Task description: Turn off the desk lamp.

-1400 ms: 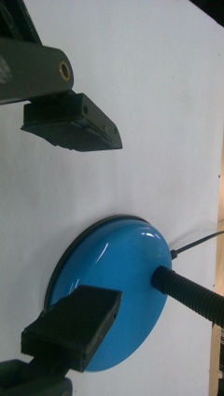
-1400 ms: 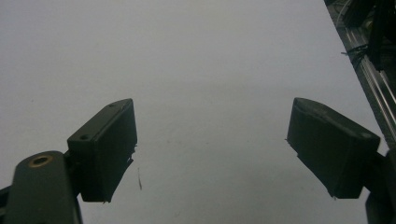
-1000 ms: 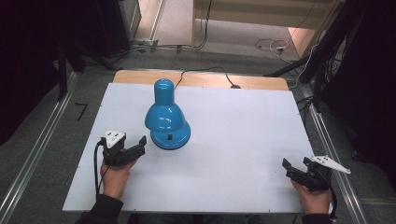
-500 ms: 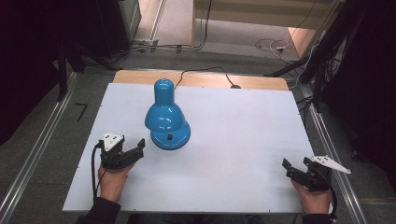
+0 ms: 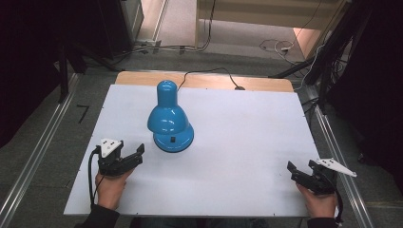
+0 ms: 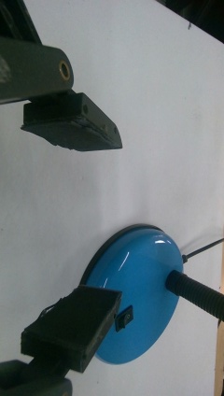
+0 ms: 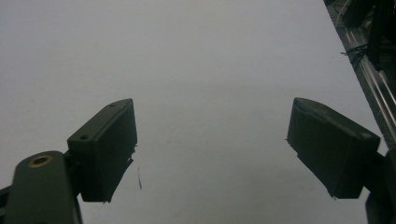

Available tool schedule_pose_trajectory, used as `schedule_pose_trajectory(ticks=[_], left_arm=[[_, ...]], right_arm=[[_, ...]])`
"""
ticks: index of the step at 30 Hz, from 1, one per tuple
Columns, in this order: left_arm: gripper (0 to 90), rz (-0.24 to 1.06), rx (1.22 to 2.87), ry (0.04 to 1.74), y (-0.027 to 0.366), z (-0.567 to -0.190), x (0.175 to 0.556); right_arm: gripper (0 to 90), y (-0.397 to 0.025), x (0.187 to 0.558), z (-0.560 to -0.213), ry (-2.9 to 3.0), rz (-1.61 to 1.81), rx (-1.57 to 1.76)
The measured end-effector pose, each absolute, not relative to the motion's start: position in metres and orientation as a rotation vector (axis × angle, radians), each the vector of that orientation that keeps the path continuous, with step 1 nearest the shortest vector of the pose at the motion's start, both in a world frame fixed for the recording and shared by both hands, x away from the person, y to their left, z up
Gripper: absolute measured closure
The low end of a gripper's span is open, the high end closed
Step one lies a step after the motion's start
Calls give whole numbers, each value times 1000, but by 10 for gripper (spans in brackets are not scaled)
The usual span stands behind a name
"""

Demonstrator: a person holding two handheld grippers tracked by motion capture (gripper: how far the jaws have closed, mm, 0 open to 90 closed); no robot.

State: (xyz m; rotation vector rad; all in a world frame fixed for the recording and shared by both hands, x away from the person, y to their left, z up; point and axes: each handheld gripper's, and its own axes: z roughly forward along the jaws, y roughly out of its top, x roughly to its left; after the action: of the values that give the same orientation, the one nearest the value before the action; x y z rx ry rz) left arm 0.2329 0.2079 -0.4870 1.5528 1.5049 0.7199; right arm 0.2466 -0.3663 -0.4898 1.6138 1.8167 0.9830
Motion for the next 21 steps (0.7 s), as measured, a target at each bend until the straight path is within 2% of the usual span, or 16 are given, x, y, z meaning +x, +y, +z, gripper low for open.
schedule_pose_trajectory(ticks=[21], left_arm=[[231,718,1542,1533,222,-488,221]], right_arm=[[144,-366,247,-491,1816,975,1621]])
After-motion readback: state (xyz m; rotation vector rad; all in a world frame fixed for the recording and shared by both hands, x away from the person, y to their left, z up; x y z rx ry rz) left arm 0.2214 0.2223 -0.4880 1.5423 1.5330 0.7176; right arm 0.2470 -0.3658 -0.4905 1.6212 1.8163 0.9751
